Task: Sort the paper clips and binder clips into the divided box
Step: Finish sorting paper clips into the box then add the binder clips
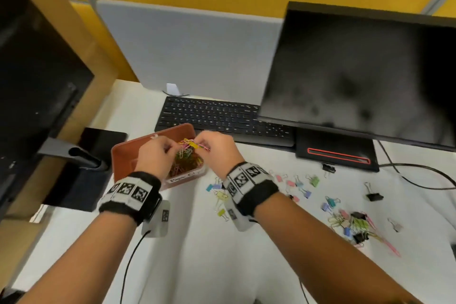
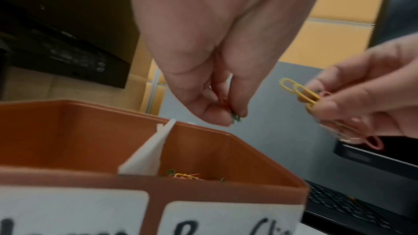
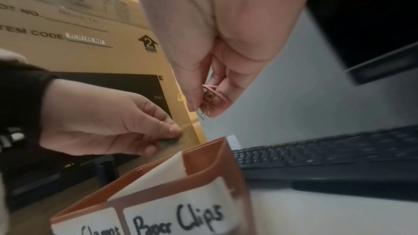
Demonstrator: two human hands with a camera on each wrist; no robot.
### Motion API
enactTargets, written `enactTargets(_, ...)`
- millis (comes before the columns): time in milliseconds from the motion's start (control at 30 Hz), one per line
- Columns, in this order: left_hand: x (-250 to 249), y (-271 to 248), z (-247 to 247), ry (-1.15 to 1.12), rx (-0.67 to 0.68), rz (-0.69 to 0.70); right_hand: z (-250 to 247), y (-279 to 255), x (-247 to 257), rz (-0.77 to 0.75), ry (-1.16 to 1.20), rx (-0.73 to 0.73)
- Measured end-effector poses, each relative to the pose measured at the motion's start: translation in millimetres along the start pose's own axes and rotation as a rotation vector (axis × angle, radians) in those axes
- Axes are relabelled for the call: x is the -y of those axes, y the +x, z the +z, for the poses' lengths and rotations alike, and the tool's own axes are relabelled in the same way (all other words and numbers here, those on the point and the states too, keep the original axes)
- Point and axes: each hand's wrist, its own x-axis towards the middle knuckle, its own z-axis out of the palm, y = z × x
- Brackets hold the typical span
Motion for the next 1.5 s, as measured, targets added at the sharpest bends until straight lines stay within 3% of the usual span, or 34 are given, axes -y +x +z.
enactTargets(167,4.4,3.0,-4.5,0.039,0.043,0.051,34.3,24.4,15.5,0.141,0.017,0.06)
enactTargets(300,-6.7,-29.0,-0.8,-0.174,0.084,0.201,10.1,-19.8,-5.0,0.084,0.148,0.05)
enactTargets(400,-15.6,-55.6,24.7,-0.224,0.246,0.304,-25.3,-76.9,-53.2,0.145,0.048,0.022)
enactTargets(500,-29.1,-81.3,62.6,-0.195,0.42,0.362,-66.5,-138.2,-120.0,0.349,-0.043,-0.1)
enactTargets(633,-53.0,-112.2,116.8,-0.183,0.55,0.43,-111.7,-204.0,-184.6,0.575,-0.077,-0.269)
enactTargets(733,-69.9,-132.7,154.6,-0.112,0.636,0.445,-130.3,-227.3,-206.7,0.637,-0.027,-0.232)
enactTargets(1000,-103.2,-165.8,215.5,0.081,0.677,0.558,-135.7,-240.5,-246.9,0.537,-0.186,-0.043)
enactTargets(1267,-140.3,-156.6,217.3,0.134,0.573,0.563,-155.3,-256.6,-261.4,0.423,-0.314,-0.204)
enactTargets(1400,-177.4,-148.6,226.5,0.034,0.523,0.621,-147.3,-266.5,-257.6,0.404,-0.175,0.031)
enactTargets(1500,-199.1,-141.9,245.3,0.117,0.534,0.659,-141.8,-269.2,-263.8,0.37,-0.186,0.044)
